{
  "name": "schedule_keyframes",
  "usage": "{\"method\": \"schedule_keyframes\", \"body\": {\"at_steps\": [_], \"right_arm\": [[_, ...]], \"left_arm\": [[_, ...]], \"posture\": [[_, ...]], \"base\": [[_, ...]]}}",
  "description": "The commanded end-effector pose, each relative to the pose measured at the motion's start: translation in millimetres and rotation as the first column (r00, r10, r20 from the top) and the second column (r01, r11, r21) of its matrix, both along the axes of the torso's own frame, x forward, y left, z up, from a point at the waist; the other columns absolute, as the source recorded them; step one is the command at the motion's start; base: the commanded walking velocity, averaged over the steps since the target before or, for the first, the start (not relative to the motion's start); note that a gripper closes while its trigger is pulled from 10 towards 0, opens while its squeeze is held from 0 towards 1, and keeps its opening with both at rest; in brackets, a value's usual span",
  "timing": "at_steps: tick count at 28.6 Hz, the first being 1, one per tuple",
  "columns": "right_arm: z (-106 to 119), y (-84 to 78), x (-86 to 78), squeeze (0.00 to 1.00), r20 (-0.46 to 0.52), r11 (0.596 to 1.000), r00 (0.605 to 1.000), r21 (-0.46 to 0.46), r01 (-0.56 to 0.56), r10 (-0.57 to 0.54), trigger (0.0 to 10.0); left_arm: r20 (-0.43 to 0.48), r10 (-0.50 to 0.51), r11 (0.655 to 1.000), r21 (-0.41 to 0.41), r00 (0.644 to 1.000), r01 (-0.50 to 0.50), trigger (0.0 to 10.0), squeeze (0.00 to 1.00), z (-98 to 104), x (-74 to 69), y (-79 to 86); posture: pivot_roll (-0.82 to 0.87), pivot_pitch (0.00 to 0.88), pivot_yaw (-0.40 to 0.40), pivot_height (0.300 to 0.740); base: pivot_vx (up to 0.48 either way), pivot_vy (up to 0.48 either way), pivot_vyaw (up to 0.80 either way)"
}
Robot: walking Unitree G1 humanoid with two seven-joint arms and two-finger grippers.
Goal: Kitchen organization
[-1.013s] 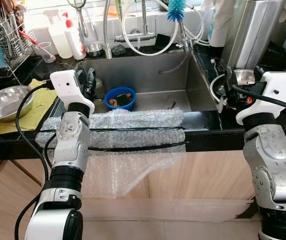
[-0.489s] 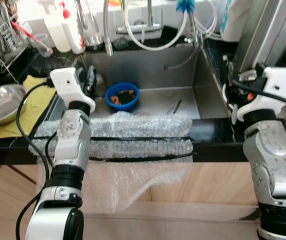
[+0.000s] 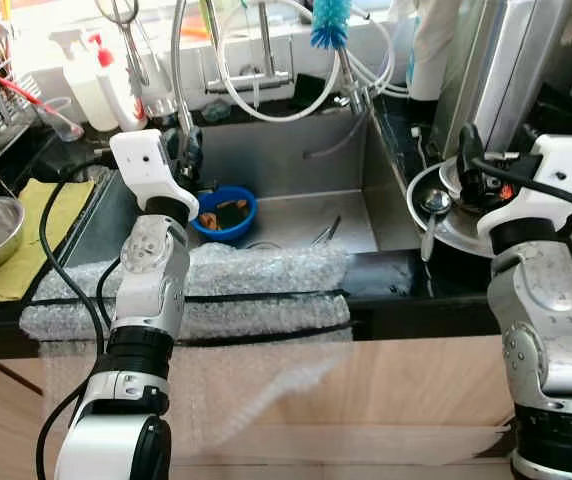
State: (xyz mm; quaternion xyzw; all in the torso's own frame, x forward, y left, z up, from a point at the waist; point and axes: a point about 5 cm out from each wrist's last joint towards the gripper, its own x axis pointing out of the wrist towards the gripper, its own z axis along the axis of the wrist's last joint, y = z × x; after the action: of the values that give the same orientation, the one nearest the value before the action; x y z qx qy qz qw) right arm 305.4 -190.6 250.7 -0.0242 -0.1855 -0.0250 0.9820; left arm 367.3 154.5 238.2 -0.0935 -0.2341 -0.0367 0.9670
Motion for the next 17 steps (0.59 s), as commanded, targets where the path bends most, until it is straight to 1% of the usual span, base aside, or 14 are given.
{"method": "schedule_keyframes", "body": {"at_steps": [1, 11, 14, 17], "right_arm": [[2.8, 7.9, -0.5, 0.00, 0.012, 1.000, 1.000, -0.004, -0.028, 0.028, 10.0], [0.0, 11.5, -0.3, 0.00, 0.000, 0.999, 0.999, -0.005, -0.038, 0.038, 10.0], [-1.4, 11.6, 0.1, 0.00, -0.006, 1.000, 1.000, 0.010, -0.029, 0.029, 10.0], [0.1, 11.5, 0.0, 0.00, 0.006, 1.000, 1.000, 0.005, -0.027, 0.027, 10.0]], "left_arm": [[0.003, 0.026, 1.000, -0.003, 1.000, -0.026, 10.0, 0.00, 2.8, -0.5, 9.3], [-0.001, 0.021, 1.000, 0.001, 1.000, -0.021, 10.0, 0.00, 1.9, -0.8, 8.5], [-0.002, 0.019, 1.000, 0.002, 1.000, -0.019, 10.0, 0.00, 1.3, -1.0, 8.2], [-0.004, 0.017, 1.000, 0.001, 1.000, -0.017, 10.0, 0.00, 0.6, -0.7, 7.7]], "posture": [[-0.08, 0.114, 0.113, 0.740], [-0.08, 0.103, 0.116, 0.740], [-0.08, 0.097, 0.117, 0.740], [-0.08, 0.092, 0.118, 0.740]], "base": [[0.000, 0.000, 0.00], [0.000, 0.000, 0.00], [0.000, 0.000, 0.00], [0.000, 0.000, 0.00]]}}
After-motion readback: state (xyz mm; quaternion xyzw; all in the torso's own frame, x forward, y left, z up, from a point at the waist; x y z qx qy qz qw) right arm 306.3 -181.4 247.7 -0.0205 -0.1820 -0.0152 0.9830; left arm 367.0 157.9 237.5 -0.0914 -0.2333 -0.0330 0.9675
